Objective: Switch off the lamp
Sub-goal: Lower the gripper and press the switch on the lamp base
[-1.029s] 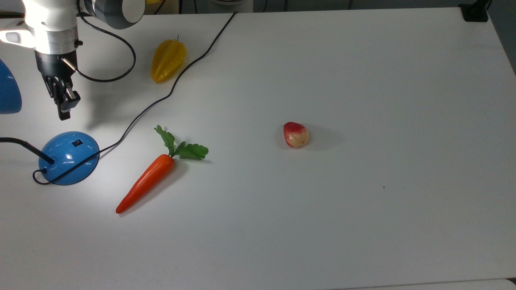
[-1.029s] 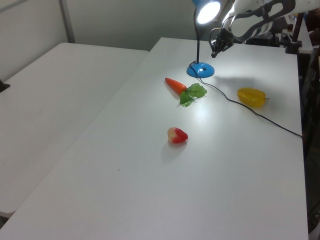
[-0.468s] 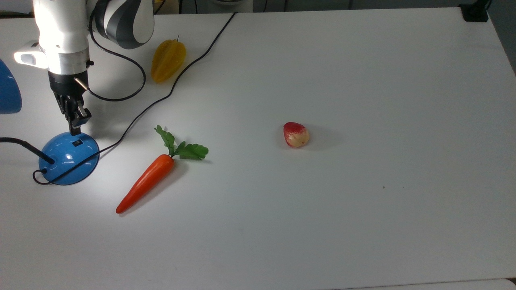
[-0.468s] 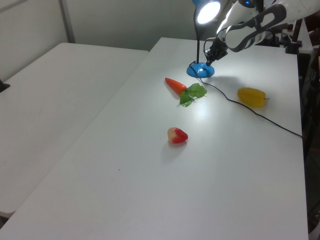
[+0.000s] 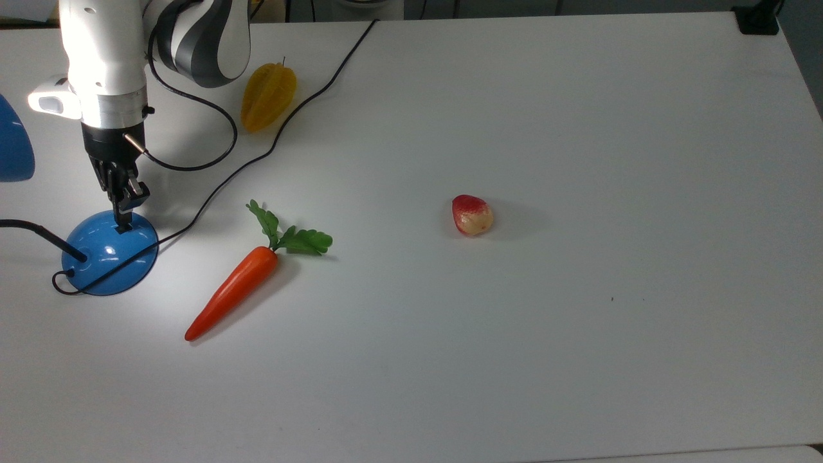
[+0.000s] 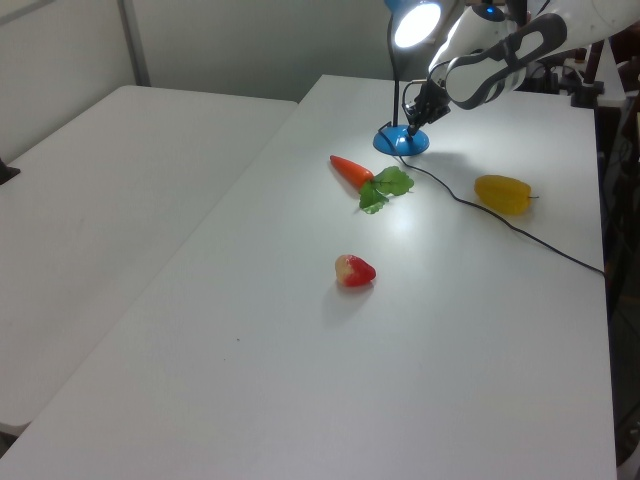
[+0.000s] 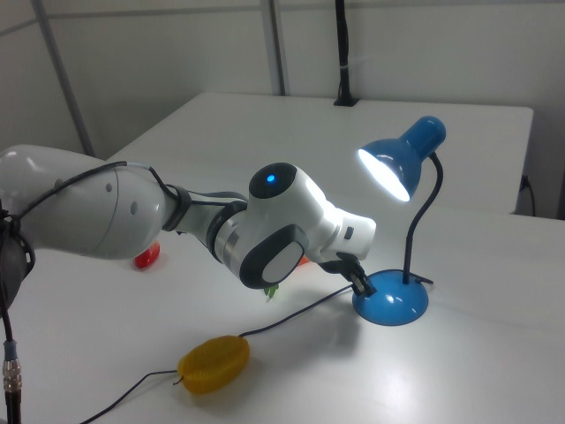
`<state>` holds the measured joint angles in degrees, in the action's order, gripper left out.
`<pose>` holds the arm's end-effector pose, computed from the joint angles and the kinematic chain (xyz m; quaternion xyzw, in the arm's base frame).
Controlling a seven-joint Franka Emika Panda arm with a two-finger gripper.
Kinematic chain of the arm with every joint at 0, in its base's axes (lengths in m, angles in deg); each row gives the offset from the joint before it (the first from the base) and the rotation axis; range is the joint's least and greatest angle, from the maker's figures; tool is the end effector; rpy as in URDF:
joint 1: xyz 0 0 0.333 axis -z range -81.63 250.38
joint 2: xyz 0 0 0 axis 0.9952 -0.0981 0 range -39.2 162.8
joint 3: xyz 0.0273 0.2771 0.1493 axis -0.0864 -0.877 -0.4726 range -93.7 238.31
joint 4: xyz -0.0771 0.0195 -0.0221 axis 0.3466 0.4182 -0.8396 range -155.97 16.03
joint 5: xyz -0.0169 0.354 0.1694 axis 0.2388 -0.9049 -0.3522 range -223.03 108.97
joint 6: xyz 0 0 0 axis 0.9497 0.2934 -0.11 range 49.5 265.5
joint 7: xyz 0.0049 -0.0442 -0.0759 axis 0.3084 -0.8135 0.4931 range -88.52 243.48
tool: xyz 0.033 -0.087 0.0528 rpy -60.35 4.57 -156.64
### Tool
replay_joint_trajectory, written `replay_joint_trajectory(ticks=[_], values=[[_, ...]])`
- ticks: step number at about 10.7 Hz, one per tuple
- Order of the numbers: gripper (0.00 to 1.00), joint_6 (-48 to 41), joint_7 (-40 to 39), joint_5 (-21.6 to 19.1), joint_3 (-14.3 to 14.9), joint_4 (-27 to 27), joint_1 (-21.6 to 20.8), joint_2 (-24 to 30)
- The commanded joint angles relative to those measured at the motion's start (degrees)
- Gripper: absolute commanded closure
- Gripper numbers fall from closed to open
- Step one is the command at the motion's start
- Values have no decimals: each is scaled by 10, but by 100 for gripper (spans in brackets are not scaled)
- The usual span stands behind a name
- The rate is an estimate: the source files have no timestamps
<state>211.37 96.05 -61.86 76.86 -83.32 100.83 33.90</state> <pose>0.6480 -0.2463 0.3338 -0.9004 0.3513 -0.2567 0.0014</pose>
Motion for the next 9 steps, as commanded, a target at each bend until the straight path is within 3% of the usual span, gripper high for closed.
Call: replay_joint_trajectory(ticks=[1, 9], values=[[100, 14, 16, 8, 6, 10, -8, -9], [100, 12, 15, 32, 6, -5, -8, -18]])
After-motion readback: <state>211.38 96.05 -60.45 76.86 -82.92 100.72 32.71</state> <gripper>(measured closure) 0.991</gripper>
